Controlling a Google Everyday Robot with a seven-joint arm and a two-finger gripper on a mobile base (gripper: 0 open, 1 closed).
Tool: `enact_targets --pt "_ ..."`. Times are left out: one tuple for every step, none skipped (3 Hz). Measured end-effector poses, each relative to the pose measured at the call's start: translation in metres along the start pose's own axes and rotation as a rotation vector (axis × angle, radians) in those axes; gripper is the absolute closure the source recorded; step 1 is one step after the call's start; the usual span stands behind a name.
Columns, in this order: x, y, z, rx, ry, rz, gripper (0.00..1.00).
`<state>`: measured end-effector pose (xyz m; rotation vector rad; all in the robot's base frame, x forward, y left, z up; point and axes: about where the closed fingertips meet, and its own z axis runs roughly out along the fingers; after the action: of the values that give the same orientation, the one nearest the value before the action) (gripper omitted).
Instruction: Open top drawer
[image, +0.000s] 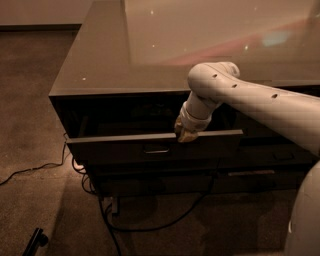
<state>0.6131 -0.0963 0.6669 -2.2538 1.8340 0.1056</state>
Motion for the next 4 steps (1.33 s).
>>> enact_targets --pt "-0.0011 -0.0007 -0.0052 0.0 0.0 0.0 0.59" --pt "-0.0011 -0.0007 -0.0052 0.0 0.0 0.0 0.36" --pt "-0.0011 -0.0007 -0.0051 0.0 0.0 0.0 0.12" --pt "-0.0011 -0.0007 -0.0051 0.0 0.0 0.0 0.0"
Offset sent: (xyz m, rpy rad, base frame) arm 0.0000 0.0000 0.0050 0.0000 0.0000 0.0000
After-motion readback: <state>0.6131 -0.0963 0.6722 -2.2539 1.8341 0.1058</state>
